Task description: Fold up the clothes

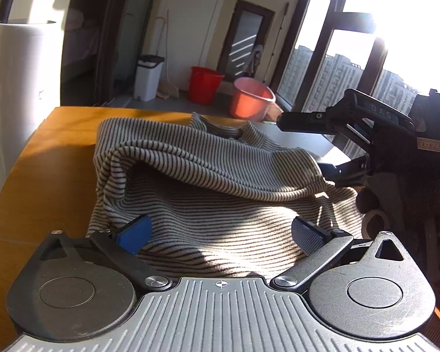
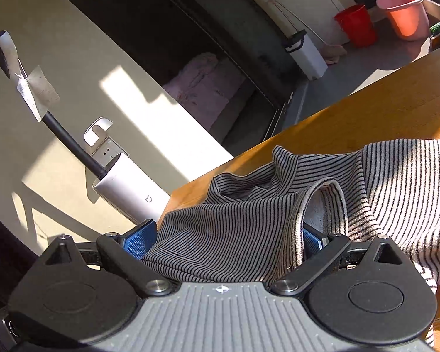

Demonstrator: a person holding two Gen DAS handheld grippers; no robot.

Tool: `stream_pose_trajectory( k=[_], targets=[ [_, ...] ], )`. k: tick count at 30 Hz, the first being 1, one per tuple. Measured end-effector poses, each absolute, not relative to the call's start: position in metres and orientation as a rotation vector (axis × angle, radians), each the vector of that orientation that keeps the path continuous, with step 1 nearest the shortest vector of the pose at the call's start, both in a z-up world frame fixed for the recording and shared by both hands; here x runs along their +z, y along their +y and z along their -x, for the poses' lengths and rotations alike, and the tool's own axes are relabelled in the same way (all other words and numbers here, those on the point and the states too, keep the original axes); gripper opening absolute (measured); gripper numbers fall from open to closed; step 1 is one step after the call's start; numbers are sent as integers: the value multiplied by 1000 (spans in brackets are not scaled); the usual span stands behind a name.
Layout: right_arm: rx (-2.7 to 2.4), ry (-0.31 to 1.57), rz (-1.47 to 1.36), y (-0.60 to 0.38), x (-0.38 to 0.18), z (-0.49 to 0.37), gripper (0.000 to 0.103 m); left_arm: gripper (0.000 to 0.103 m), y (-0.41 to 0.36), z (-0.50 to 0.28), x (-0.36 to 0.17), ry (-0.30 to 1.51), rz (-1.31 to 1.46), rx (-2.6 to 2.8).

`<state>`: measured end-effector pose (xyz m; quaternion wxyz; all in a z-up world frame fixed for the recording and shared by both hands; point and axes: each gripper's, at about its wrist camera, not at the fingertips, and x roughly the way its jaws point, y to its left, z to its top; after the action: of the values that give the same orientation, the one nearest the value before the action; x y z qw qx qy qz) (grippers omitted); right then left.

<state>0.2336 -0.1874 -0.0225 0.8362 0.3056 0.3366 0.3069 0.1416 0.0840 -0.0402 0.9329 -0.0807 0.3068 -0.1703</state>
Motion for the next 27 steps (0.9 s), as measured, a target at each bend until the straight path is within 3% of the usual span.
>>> stream_pose_trajectory(
  k=[4,9,13,17,23,27],
  targets=[
    [684,735,-803,-191,-30,-252,99,103,85,-143,-41,634,171,-348],
    [809,543,-1009,-218,-1,-246,99,103,87,-143,-42,634,183,-348],
    [712,468,-846,-242,29,-231,99,103,88,-144,-43,635,187,-353],
    [373,608,-488,-245,32,-231,99,103,89,-142,-34,621,178,-387],
    [445,621,-625,-253,17,-220,103,103,81,-147,-6,501,109,-444],
    [519,679,-628,-223,-1,-223,103,103,75,-177,-25,574,64,-387]
  ],
)
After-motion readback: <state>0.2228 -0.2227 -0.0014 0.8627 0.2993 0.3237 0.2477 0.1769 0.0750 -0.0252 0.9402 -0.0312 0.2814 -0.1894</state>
